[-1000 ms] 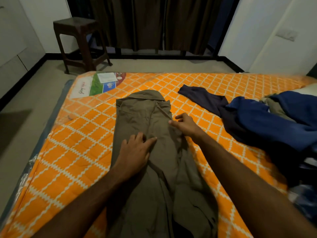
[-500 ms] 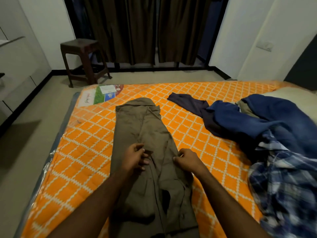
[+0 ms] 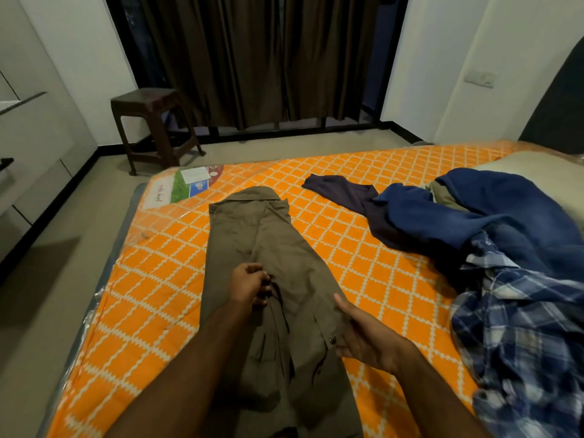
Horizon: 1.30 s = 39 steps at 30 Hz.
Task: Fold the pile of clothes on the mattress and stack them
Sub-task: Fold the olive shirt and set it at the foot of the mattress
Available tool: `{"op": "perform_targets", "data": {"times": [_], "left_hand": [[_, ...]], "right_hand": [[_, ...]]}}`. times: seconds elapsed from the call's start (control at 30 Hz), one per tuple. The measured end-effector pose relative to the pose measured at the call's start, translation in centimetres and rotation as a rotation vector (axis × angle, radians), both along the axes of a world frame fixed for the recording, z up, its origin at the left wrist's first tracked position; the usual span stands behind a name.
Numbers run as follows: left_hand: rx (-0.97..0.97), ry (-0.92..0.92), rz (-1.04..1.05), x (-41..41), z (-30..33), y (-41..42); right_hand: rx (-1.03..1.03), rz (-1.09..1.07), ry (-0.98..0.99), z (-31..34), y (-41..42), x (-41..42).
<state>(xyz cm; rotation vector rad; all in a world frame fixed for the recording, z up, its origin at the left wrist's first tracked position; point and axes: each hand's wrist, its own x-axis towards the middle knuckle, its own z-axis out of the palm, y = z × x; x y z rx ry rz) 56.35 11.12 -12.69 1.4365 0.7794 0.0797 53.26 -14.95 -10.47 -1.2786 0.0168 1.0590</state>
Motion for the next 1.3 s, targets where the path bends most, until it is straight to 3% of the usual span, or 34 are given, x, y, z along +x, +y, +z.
{"op": "perform_targets", "data": {"times": [0.1,0.17,0.27,0.33,0.43,0.53,0.63,0.7,0.8,0.87,0.97,1.03,1.17,1.3], "left_hand": [[0.124,-0.078,-0.017,-0.2,-0.8,0.0],[0.395,-0.172,-0.137,-1.2,-1.2,-0.2],[0.822,-0.335,-0.559,-3.5,-1.7,-0.1],[1.084,-0.280,-0.889,-4.2,-1.6,-0.1],[1.316,-0.204,-1.011,-4.3,-1.1,0.3],[1.325,-0.225,-0.904,-3.5,-0.7,0.5],[1.437,-0.206,-0.955,-2.6,-0.9,-0.1],[1.539,-0.264,-0.979,-2.2,-1.3,0.3],[1.594,-0.385,-0.849,-1.4,-1.3,3.7],[1.478,-0.433,-0.671,-1.0,-0.8,5.9],[1.117,-0.531,-0.552,-1.5,-0.3,7.4],[1.007,-0.540,-0.596,-1.8,-0.4,7.7],[1.160,-0.476,-0.912,-1.9,-1.5,7.3],[1.253,-0.395,-0.919,-1.6,-2.4,6.1]], "right_hand": [[0.141,0.008,0.018,-0.5,-1.0,-1.6],[0.105,-0.029,-0.047,-0.3,-0.5,-2.7],[0.070,-0.138,-0.100,1.5,0.2,-3.5],[0.137,-0.231,-0.054,2.9,0.4,-4.0],[0.211,-0.299,-0.014,4.7,0.1,-5.2],[0.213,-0.312,-0.002,5.7,-0.6,-6.8],[0.234,-0.370,0.022,5.9,-1.8,-7.9],[0.237,-0.390,0.002,5.7,-2.4,-8.1],[0.173,-0.370,0.001,4.4,-2.4,-7.7],[0.068,-0.336,-0.016,3.4,-2.1,-7.6],[-0.057,-0.261,-0.068,1.6,-1.3,-8.1],[-0.109,-0.215,-0.106,0.6,-0.8,-8.7],[-0.153,-0.124,-0.316,-0.1,-1.0,-10.2],[-0.128,-0.074,-0.479,0.1,-1.7,-10.6]]}}
